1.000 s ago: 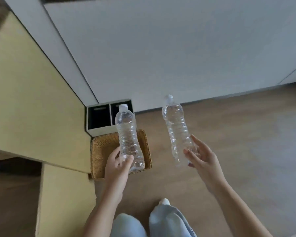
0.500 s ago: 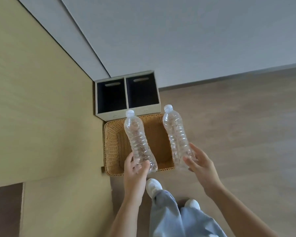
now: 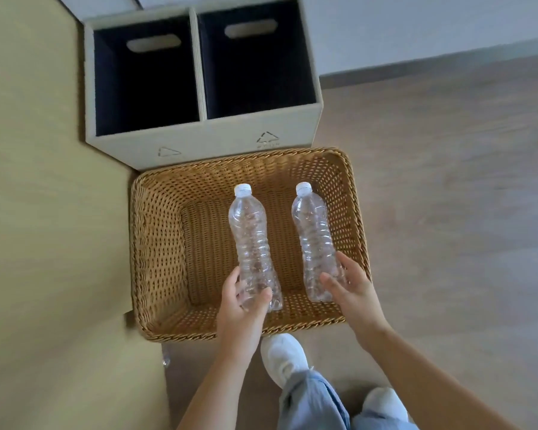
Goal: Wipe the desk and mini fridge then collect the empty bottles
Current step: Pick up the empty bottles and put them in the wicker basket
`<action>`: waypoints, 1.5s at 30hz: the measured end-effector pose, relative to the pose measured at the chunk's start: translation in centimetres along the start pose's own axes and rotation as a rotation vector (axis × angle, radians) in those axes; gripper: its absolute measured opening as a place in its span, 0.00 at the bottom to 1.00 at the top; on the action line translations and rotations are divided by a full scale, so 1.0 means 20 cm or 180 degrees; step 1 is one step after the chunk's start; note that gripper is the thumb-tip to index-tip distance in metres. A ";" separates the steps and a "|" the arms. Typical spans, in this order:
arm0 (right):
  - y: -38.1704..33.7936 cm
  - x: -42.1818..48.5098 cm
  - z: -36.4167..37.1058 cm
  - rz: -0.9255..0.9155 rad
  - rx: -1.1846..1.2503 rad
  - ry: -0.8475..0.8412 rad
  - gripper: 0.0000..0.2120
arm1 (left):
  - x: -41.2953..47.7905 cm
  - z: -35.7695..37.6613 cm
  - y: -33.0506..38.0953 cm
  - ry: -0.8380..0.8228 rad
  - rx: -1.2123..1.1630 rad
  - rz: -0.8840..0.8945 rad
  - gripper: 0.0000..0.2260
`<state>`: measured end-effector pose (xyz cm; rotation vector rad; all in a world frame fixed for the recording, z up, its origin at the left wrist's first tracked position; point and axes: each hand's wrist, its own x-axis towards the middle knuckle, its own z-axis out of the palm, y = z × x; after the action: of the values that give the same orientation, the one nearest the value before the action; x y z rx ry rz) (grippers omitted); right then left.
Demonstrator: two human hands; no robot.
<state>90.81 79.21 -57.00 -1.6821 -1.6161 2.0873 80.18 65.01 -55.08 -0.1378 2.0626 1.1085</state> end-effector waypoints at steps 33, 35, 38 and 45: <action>0.50 0.73 0.14 0.0524 -0.1001 0.0357 0.31 | 0.71 0.46 -0.43 -0.0145 0.0527 -0.0065 0.32; 0.51 0.73 0.14 0.0496 -0.1099 0.0363 0.31 | 0.72 0.46 -0.44 -0.0173 0.0586 -0.0122 0.34; 0.49 0.71 0.15 0.0497 -0.1223 0.0411 0.33 | 0.72 0.44 -0.44 -0.0206 0.0739 -0.0170 0.36; 0.35 0.56 0.13 0.0169 -0.1405 0.0180 0.32 | 0.61 0.35 -0.35 0.0084 0.1259 -0.0053 0.31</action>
<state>88.11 80.45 -70.04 -1.8924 -2.1560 1.7730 78.79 69.05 -70.29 0.0271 2.2558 0.6729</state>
